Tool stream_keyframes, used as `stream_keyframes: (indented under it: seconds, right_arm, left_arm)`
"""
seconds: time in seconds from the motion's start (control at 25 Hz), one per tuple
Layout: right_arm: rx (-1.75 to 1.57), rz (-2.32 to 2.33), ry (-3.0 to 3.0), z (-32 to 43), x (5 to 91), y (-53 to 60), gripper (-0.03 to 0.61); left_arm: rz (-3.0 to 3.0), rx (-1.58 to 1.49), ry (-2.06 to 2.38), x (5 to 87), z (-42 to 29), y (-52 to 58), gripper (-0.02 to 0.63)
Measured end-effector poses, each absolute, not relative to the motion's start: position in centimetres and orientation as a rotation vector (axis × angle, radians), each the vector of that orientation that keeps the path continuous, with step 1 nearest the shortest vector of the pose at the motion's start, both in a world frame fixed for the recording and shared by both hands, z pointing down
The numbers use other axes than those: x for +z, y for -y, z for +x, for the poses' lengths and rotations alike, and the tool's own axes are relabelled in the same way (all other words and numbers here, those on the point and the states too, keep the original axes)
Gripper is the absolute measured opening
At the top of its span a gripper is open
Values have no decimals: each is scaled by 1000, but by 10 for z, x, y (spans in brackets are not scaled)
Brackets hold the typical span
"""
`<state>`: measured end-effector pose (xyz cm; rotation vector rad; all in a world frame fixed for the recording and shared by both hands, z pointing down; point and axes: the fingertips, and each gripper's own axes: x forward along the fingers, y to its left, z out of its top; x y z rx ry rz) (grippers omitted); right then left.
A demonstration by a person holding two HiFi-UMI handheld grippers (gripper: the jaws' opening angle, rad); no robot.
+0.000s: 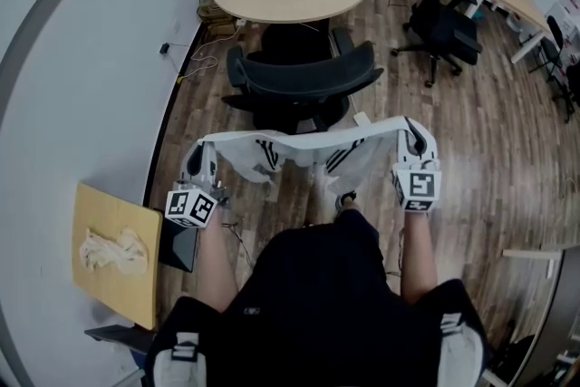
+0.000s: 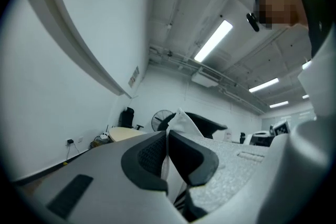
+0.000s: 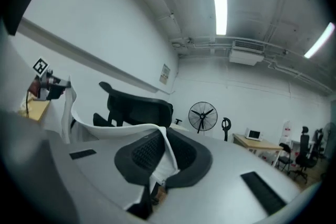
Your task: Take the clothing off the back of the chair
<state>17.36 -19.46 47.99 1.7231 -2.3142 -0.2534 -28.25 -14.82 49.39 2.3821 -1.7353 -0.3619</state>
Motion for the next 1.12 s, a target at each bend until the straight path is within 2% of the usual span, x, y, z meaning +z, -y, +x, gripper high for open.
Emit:
stream_keyframes:
  seconds: [0.08,0.24,1.12]
  right_arm:
    - [-262,1672,2271,168,492,186,-3]
    - [-246,1658,2271,159,496,179,-3]
    - [-240,1642,2224,176,507,155,-3]
  left_arm:
    - [2423,-279,1708,501,-268,143,4]
    - [2393,-346,1680,505,-264,140,5]
    - [2394,-315,1683,510,-255,129,5]
